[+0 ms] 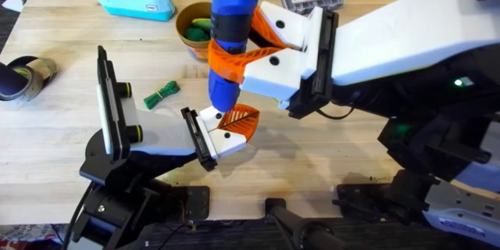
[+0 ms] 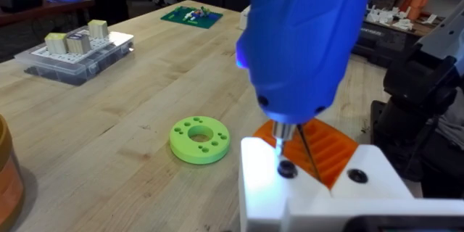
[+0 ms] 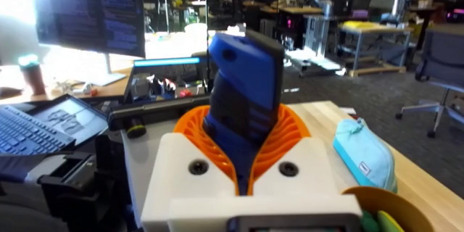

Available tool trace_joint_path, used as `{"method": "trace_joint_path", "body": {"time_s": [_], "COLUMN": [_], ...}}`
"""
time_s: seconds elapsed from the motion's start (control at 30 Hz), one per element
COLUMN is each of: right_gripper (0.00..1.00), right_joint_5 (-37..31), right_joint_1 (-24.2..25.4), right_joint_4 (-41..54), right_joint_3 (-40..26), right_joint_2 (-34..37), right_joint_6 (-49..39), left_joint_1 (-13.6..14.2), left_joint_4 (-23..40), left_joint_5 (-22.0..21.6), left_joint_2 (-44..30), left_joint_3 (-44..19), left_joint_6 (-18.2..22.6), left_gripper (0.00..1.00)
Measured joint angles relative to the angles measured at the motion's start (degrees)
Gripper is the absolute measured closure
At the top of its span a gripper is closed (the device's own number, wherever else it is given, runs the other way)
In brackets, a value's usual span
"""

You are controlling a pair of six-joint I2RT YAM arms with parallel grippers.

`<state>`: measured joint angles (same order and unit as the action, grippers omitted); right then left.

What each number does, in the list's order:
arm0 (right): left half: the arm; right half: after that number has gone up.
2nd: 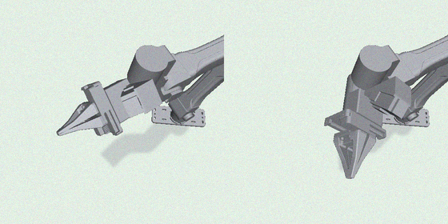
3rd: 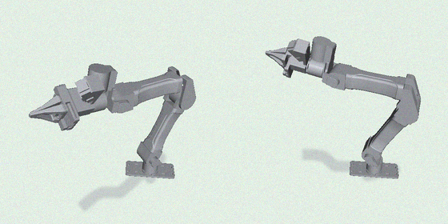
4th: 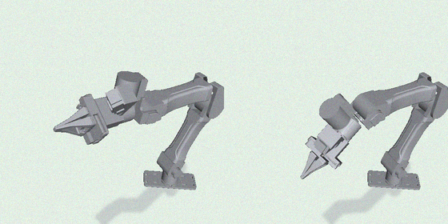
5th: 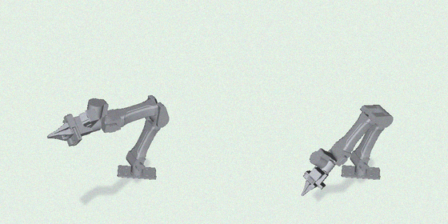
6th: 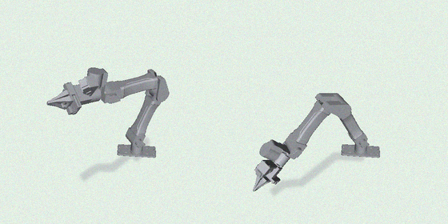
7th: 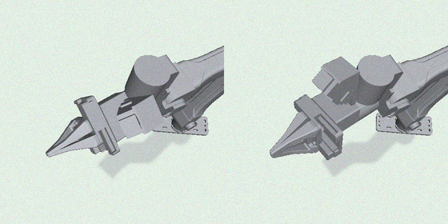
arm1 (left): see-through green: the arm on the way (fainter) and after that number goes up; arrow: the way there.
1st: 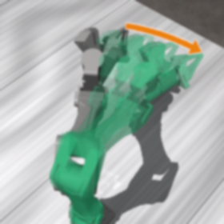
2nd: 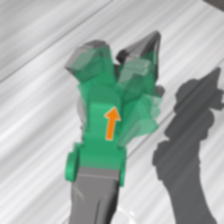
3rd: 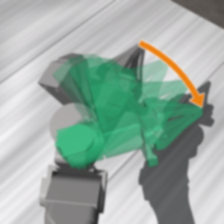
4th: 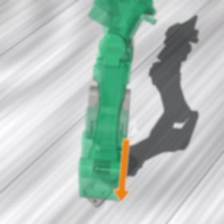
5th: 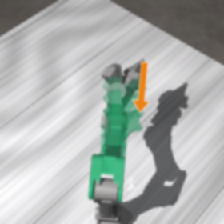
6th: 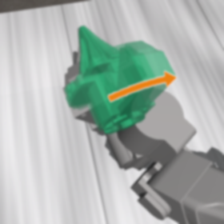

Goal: Pick up the gripper from the table and insert it into the empty holder that is missing its gripper. Then pick up a screw, insert it into the mounting hole, and use the screwdriver to tighten it. Finally, clean up the table by picking up the vegetable and placing it into the bucket.

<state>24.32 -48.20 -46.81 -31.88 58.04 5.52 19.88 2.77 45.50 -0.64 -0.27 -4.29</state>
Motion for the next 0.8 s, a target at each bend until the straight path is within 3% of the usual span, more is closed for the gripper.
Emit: {"method": "trace_joint_path", "body": {"time_s": [0.67,0.8], "right_gripper": [0.950,0.950], "right_joint_5": [-1.35,-1.57], "right_joint_1": [2.03,2.05], "right_joint_4": [-1.81,-5.67], "right_joint_3": [0.66,0.85], "right_joint_2": [-1.05,-0.91], "right_joint_6": [0.06,0.06], "left_joint_1": [0.02,0.02], "left_joint_4": [0.66,0.66], "left_joint_5": [-0.09,-0.09], "left_joint_2": [-0.15,-0.15], "left_joint_3": [-0.02,-0.02], "left_joint_6": [-0.22,-0.24], "left_gripper": [0.988,0.988]}}
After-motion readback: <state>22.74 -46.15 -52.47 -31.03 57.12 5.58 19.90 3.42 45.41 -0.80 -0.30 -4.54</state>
